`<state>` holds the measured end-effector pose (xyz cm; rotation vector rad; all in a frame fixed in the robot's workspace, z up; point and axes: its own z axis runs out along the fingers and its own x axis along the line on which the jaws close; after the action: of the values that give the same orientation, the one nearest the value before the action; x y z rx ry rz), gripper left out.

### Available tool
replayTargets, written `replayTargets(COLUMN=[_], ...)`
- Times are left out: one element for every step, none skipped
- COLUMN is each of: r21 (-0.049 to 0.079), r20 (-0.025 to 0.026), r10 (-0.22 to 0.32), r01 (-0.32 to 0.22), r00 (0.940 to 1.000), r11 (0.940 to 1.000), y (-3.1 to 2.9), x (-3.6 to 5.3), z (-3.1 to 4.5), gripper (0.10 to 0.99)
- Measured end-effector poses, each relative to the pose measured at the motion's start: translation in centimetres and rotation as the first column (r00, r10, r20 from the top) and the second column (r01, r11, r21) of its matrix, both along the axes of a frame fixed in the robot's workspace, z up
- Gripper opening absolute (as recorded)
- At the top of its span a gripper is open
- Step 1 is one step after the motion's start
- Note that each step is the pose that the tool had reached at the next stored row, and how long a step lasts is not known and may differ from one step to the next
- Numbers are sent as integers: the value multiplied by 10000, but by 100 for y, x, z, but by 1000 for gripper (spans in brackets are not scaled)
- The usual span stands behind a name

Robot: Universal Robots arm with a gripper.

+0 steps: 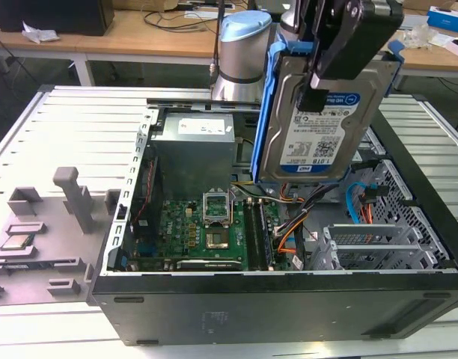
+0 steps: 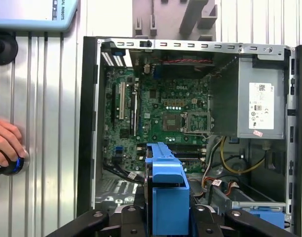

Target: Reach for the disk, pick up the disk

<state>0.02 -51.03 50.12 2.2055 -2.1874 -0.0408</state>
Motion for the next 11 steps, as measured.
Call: replayTargets(r21=[3, 14, 34, 59, 91, 119, 140, 162, 180, 198, 206], r20=[-1, 0, 0, 0, 0, 0, 0, 0, 0, 0, 0], r10=[0, 0, 0, -1, -1, -1, -1, -1, -3, -5, -5], r01=[0, 0, 0, 1, 1, 1, 1, 1, 3, 5, 5], r00=[10000, 10000, 10000, 10000, 10000, 10000, 10000, 10000, 10000, 10000, 10000], r11=[10000, 10000, 10000, 10000, 10000, 9999, 9999, 9999, 9998, 9998, 9998], y=[-36, -60, -89, -112, -140, -169, -196, -229, -265, -314, -367], x=[0, 0, 0, 0, 0, 0, 0, 0, 0, 0, 0], z=[-2, -4, -6, -8, -10, -12, -15, -18, -21, -27, -33], gripper=[365, 365, 365, 365, 365, 365, 365, 365, 365, 365, 365])
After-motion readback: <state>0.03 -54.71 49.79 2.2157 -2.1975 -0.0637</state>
